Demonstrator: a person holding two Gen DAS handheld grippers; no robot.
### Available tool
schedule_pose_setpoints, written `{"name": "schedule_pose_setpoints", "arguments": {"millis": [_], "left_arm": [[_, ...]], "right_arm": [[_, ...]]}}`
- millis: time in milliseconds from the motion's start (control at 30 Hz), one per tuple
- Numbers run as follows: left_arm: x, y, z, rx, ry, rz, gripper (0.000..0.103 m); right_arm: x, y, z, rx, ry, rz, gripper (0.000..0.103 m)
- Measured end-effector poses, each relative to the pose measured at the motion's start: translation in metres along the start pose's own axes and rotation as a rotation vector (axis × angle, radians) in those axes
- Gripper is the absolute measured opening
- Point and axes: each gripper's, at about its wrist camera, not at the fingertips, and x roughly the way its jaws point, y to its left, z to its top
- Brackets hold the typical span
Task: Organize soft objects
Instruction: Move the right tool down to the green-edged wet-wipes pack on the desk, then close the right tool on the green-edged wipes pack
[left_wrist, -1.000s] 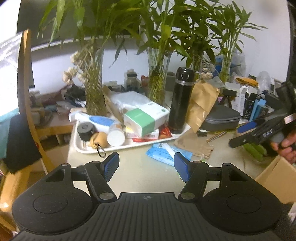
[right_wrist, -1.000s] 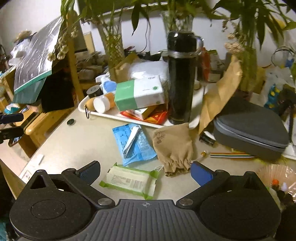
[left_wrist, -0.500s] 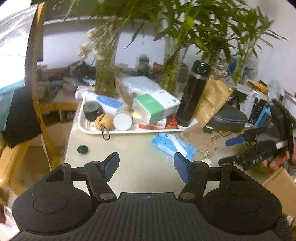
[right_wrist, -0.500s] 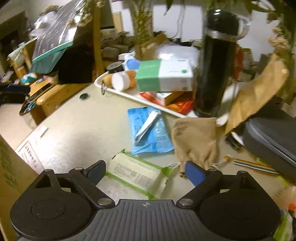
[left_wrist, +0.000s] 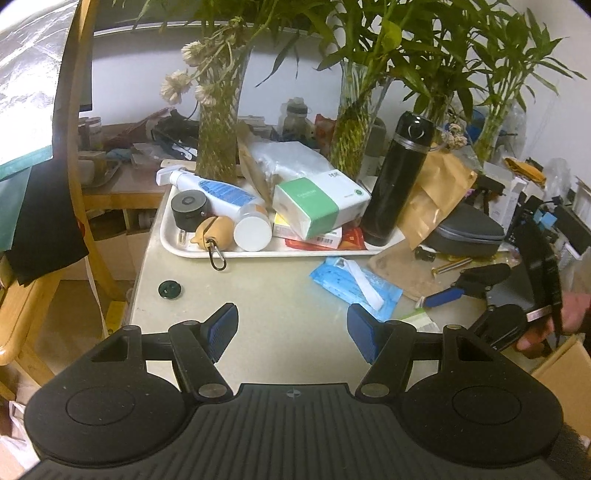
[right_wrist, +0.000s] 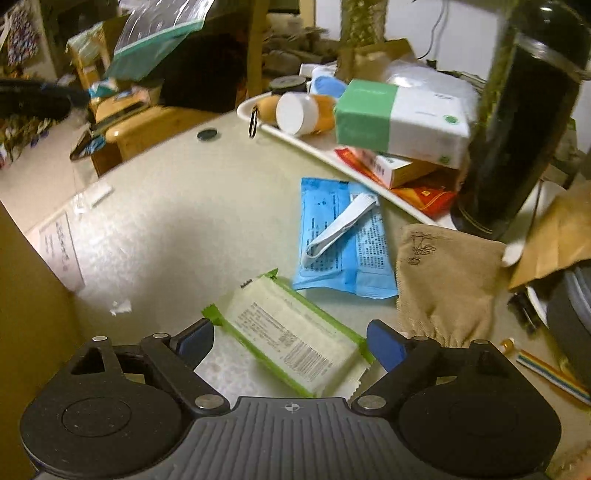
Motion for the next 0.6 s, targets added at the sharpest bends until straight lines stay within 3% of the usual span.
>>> {"name": "schedule_pose_setpoints", "arguments": {"millis": [267, 600], "left_arm": [[0.003, 0.000, -0.002, 0.019, 0.012, 0.026, 0.065], [0.004, -0.004, -0.003, 0.043, 0.009, 0.039, 0.065]], "right_arm": [[0.019, 0.007, 0.001, -0.081, 0.026, -0.054, 0.088], [0.018, 0.017, 0.003, -0.139, 0.113, -0.042, 0.060]]}}
